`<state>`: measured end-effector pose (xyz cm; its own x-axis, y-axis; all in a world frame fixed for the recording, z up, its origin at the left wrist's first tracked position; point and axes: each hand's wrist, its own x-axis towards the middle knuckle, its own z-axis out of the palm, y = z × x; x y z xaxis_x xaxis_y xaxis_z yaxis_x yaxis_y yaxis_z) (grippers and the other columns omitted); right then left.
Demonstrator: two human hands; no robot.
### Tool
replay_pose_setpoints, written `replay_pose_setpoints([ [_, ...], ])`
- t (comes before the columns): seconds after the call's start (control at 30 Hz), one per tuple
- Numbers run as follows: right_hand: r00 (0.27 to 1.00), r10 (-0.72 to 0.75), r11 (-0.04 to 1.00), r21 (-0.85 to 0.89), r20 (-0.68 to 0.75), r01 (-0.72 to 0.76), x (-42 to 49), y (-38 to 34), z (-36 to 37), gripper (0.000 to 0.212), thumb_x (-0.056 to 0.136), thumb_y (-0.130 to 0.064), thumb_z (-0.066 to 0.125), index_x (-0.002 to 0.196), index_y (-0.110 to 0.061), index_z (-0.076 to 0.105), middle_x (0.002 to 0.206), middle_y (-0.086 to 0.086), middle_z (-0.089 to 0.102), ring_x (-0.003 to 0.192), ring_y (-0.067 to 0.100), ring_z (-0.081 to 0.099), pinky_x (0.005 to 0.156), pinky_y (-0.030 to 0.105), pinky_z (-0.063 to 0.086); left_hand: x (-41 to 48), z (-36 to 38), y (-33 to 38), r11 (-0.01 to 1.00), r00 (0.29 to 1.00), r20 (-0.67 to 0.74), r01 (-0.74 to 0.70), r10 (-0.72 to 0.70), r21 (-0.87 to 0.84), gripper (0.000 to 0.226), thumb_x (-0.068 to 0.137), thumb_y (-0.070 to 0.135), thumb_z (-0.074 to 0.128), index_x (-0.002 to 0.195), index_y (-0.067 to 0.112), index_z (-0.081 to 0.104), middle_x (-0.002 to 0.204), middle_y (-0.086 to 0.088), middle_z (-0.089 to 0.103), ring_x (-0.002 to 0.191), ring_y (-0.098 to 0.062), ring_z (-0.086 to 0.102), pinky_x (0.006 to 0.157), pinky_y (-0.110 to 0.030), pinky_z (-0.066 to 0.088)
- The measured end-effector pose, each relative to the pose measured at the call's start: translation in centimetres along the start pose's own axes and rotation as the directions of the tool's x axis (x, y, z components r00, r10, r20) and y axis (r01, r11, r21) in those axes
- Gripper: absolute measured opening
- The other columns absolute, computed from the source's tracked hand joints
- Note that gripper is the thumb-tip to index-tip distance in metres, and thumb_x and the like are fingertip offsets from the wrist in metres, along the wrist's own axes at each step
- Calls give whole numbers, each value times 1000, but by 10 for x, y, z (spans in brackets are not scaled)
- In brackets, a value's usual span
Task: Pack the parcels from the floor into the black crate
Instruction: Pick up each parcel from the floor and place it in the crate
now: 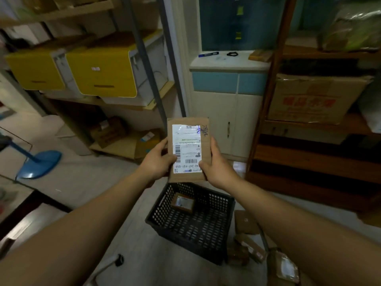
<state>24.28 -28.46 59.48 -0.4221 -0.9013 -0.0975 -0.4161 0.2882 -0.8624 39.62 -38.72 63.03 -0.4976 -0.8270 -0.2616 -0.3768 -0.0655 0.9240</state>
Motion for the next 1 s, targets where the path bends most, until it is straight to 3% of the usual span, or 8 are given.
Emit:
replay_pose_setpoints([
  [0.07,1000,21,1000,3,6,-21,21,-3,12,86,92,-28,52,146,-43,-14,151,1,31,115,22,53,92,29,42,22,-14,-2,1000,1000,1,10,-10,22,65,87,14,59,136,46,32,101,11,64,75,-7,70,50,-26,54],
  [0.2,999,49,999,-2,-22,-49,49,2,35,86,93,-29,51,144,-44,-17,153,-2,28,106,15,52,83,23,38,59,-34,-14,994,993,111,25,-37,107,75,86,11,61,140,47,24,115,9,59,94,-14,63,59,-32,57],
  [0.3,995,78,997,8,-55,-78,66,7,60,85,94,-27,50,144,-45,-17,155,-3,26,95,6,45,71,17,36,91,-50,-30,988,978,208,-9,-23,153,75,85,5,61,140,44,26,122,8,54,95,-11,60,57,-28,56],
  [0.43,967,210,978,16,-144,-210,94,9,108,82,93,-28,49,145,-47,-12,138,8,49,85,11,49,70,25,38,136,-80,-57,980,952,306,-39,-23,196,76,85,4,61,143,37,23,107,15,50,95,-15,56,65,-34,57],
  [0.53,934,321,945,119,-160,-304,114,10,160,80,93,-24,47,144,-49,-9,133,4,54,87,10,54,73,25,45,172,-110,-88,970,913,407,-60,-43,236,81,84,3,62,145,34,18,121,6,49,99,-14,57,77,-38,58],
  [0.67,899,415,903,182,-138,-389,132,32,220,79,94,-21,50,144,-52,-2,133,1,56,108,20,59,91,39,52,208,-127,-147,930,867,490,-104,-89,353,78,84,4,59,144,34,19,132,0,49,119,-23,52,91,-46,51],
  [0.87,851,522,850,109,-53,-515,157,124,298,78,94,-19,50,145,-51,-1,130,5,57,101,19,60,89,31,50,248,-108,-276,874,833,492,-21,-252,485,89,83,3,59,149,31,7,143,-6,41,129,-28,44,100,-51,44],
  [1.0,837,547,834,84,9,-546,177,208,352,77,95,-16,49,145,-49,2,129,6,57,101,23,62,86,36,55,274,-84,-374,869,838,474,2,-271,494,80,79,0,62,143,27,24,137,-2,45,129,-24,45,101,-45,45],
])
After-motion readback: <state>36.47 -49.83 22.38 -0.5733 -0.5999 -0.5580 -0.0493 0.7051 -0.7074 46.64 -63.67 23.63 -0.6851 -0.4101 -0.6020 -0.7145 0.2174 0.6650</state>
